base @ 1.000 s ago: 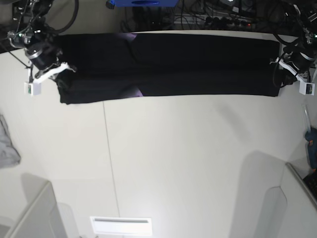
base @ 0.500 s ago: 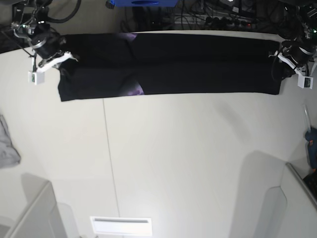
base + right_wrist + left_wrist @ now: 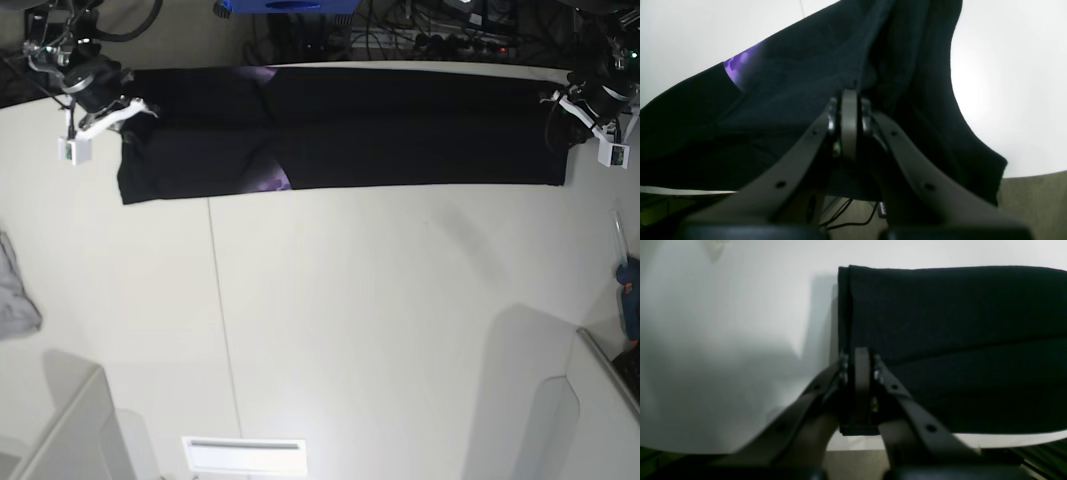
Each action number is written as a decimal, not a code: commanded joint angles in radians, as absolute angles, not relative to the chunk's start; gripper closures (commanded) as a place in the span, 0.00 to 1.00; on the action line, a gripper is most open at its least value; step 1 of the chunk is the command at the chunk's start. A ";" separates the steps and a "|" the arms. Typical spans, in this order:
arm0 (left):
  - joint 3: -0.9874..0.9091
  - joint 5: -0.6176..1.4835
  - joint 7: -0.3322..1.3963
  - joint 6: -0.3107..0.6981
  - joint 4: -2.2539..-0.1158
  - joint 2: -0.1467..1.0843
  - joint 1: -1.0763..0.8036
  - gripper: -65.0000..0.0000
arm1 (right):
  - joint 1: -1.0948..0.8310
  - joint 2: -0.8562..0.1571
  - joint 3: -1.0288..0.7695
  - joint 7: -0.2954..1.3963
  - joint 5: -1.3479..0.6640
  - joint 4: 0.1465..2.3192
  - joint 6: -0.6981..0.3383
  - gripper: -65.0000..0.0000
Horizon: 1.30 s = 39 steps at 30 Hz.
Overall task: Fold the T-shirt properly
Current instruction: 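Lower the folded hem onto the shirt and hold, then pull the strip ends apart with both grippers to flatten it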
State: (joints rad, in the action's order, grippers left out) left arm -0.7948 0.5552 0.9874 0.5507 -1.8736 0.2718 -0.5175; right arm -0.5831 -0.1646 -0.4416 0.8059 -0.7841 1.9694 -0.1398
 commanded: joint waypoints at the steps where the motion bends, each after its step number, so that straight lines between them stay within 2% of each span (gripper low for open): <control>1: -0.805 0.561 0.978 0.549 -1.886 0.288 -0.527 1.00 | -0.588 -0.174 -0.449 0.788 -0.794 1.979 -0.147 1.00; 4: -0.809 0.561 0.978 0.549 -1.886 0.288 -0.530 1.00 | -0.588 -0.174 -0.449 0.788 -0.794 1.972 -0.147 1.00; 6: -0.811 0.561 0.978 0.549 -1.886 0.288 -0.532 0.84 | -0.598 -0.173 -0.449 0.785 -0.794 1.969 -0.147 0.80; 9: -0.811 0.561 0.978 0.549 -1.886 0.289 -0.532 0.52 | -0.608 -0.173 -0.450 0.782 -0.796 1.969 -0.147 0.60; 10: -0.811 0.561 0.978 0.549 -1.886 0.289 -0.532 0.43 | -0.610 -0.171 -0.458 0.782 -0.796 1.968 -0.147 0.57; 13: -0.812 0.561 0.978 0.549 -1.886 0.291 -0.532 0.23 | -0.624 -0.130 -0.527 0.782 -0.796 1.969 -0.147 0.57; 16: -0.865 0.564 0.978 0.552 -1.897 0.286 -0.526 0.17 | -0.622 -0.099 -0.607 0.782 -0.796 1.972 -0.154 0.57; 19: -0.909 0.568 0.978 0.553 -1.940 0.282 -0.522 0.17 | -0.616 -0.097 -0.622 0.768 -0.796 1.977 -0.260 0.58; 21: -0.909 0.568 0.978 0.553 -1.952 0.265 -0.521 0.26 | -0.613 -0.094 -0.618 0.728 -0.796 1.982 -0.363 0.63; 23: -0.906 0.568 0.978 0.553 -1.949 0.255 -0.513 0.45 | -0.610 -0.094 -0.611 0.713 -0.796 1.982 -0.438 0.77; 25: -0.894 0.564 0.978 0.553 -1.943 0.240 -0.487 0.78 | -0.590 -0.093 -0.604 0.717 -0.796 1.975 -0.476 1.00; 26: -0.886 0.562 0.978 0.553 -1.934 0.231 -0.479 0.96 | -0.576 -0.093 -0.585 0.733 -0.794 1.969 -0.476 1.00; 27: -0.878 0.562 0.978 0.553 -1.923 0.226 -0.475 1.00 | -0.564 -0.094 -0.573 0.753 -0.794 1.951 -0.476 1.00; 34: -0.782 0.559 0.977 0.549 -1.785 0.228 -0.437 1.00 | -0.483 -0.099 -0.553 0.809 -0.789 1.805 -0.476 1.00; 39: -0.728 0.446 0.974 0.549 -1.664 0.223 -0.372 1.00 | -0.417 -0.096 -0.556 0.805 -0.628 1.712 -0.479 1.00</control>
